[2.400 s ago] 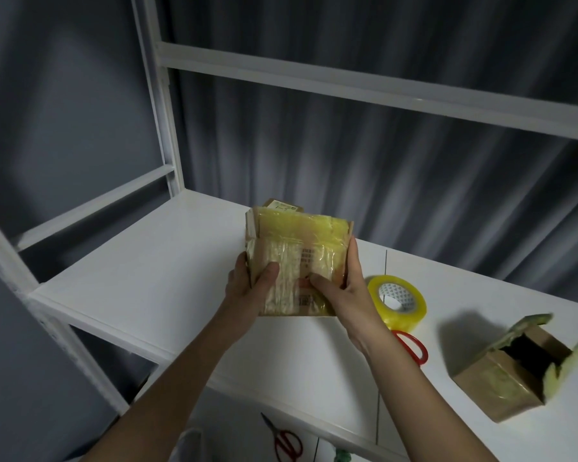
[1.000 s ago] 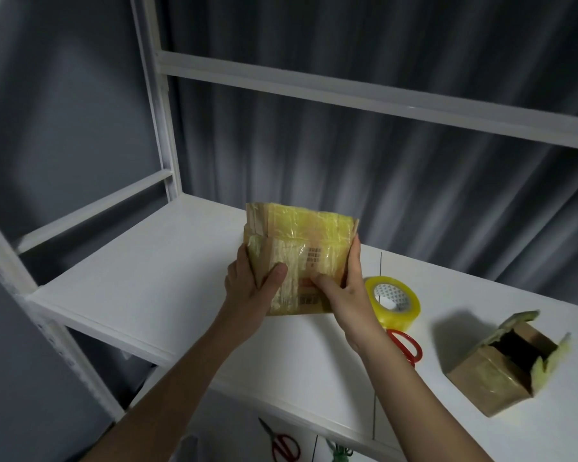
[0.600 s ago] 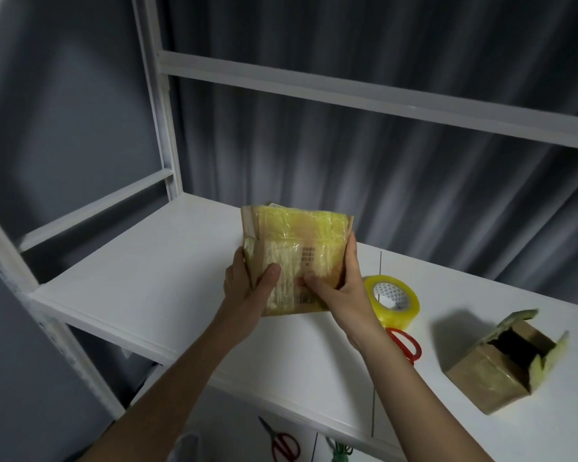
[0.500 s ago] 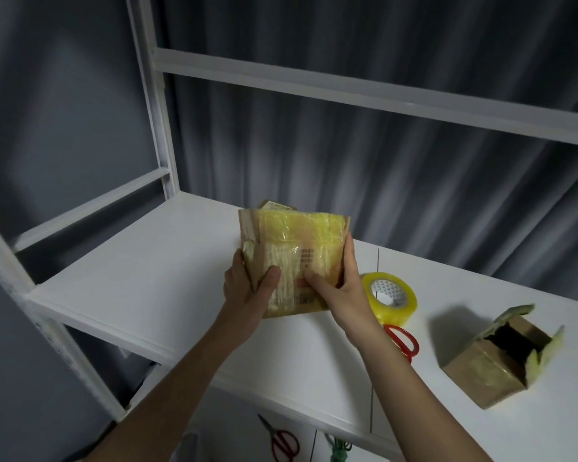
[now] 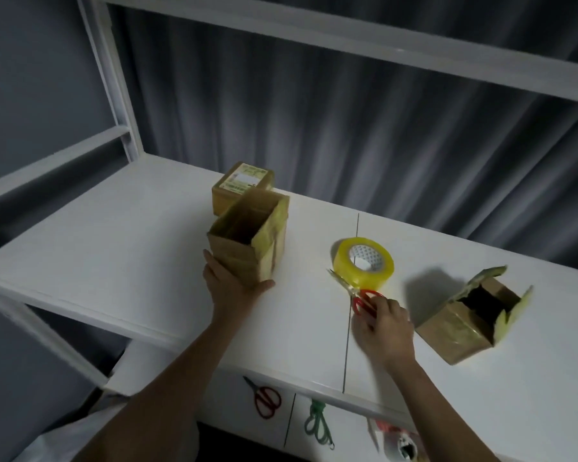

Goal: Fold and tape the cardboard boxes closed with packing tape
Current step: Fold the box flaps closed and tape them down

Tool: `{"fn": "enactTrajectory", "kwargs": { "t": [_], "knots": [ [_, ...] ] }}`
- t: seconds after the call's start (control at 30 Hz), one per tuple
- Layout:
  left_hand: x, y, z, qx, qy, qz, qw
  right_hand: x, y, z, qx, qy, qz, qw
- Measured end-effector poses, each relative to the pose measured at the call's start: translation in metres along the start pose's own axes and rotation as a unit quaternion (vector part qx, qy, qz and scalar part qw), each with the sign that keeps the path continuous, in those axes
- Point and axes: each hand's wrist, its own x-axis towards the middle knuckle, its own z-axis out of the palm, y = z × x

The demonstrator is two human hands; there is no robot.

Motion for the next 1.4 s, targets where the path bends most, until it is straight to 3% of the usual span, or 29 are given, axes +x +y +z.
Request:
{"fn": "enactTrajectory", "kwargs": {
  "t": [0.1, 0.2, 0.27, 0.33, 0.4, 0.47, 0.5, 0.63, 0.83, 1.0, 1.23, 1.4],
  "knots": [
    [-0.015, 0.009, 0.005, 0.057, 0.004, -0.034, 0.998, 0.002, 0.013, 0.008, -0.019, -0.017, -0.022, 0.999],
    [-0.036, 0.021, 0.009, 0.094, -0.066, -0.162, 0.980, 0.006, 0.019, 0.012, -0.034, -0.041, -0.026, 0.998],
    [-0.055, 0.033, 0.014, 0.082, -0.124, -0.200, 0.968, 0.007, 0.020, 0.014, -0.036, -0.043, -0.040, 0.998],
    [-0.070, 0.046, 0.022, 0.056, -0.201, -0.130, 0.969, 0.007, 0.018, 0.013, -0.012, -0.031, -0.050, 0.998],
    [-0.074, 0.062, 0.033, 0.035, -0.244, 0.019, 0.969, 0.007, 0.017, 0.011, -0.004, -0.020, -0.063, 0.998],
    [-0.057, 0.085, 0.049, 0.055, -0.222, 0.137, 0.964, 0.006, 0.020, 0.009, -0.022, -0.010, -0.085, 0.996],
    [-0.044, 0.094, 0.060, 0.066, -0.213, 0.155, 0.962, 0.005, 0.023, 0.007, -0.044, -0.013, -0.095, 0.994],
    [-0.003, 0.117, 0.100, 0.131, -0.218, 0.158, 0.954, 0.006, 0.036, 0.004, -0.156, -0.071, -0.135, 0.976],
    [0.005, 0.123, 0.128, 0.164, -0.243, 0.141, 0.946, -0.010, 0.042, -0.007, -0.023, -0.029, -0.141, 0.989],
    [0.005, 0.123, 0.132, 0.166, -0.256, 0.173, 0.936, -0.007, 0.057, -0.011, -0.069, -0.075, -0.155, 0.983],
    [0.013, 0.116, 0.133, 0.176, -0.258, 0.180, 0.933, -0.015, 0.057, -0.023, -0.048, -0.020, -0.206, 0.977],
    [0.035, 0.114, 0.127, 0.130, -0.258, 0.196, 0.937, -0.021, 0.059, -0.018, -0.059, -0.056, -0.203, 0.976]
  ]
}}
